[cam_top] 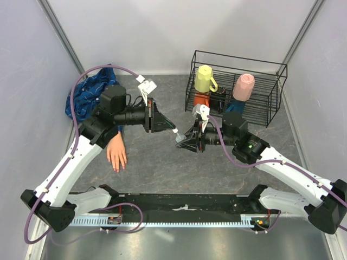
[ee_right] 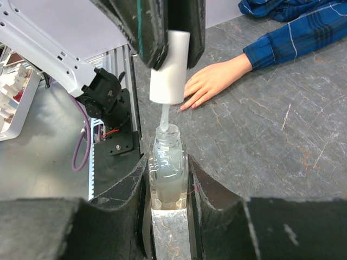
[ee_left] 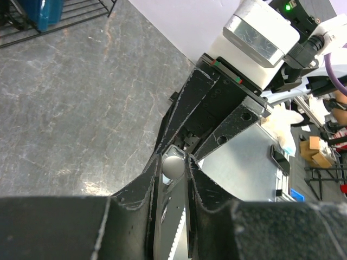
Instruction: Paint the nails
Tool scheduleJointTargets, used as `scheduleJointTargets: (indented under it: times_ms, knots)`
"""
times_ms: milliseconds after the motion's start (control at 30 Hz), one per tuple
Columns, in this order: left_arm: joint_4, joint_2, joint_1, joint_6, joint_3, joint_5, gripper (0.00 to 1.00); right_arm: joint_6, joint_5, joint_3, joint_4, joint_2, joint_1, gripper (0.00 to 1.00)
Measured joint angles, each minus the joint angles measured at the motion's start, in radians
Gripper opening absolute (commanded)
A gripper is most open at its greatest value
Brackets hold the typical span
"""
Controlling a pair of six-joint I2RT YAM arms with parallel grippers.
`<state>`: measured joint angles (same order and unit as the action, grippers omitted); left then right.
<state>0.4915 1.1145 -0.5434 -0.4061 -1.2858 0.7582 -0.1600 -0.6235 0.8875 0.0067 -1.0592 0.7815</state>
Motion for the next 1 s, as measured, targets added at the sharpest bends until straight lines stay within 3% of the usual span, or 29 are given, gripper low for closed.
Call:
scheduleJointTargets:
  times_ms: [1000]
  knots:
    - [0.064,0.061,-0.084,0.051,-0.031,-0.035,0.02,-0.004,-0.001,0.002,-0.014,0.008,0.0,0.0]
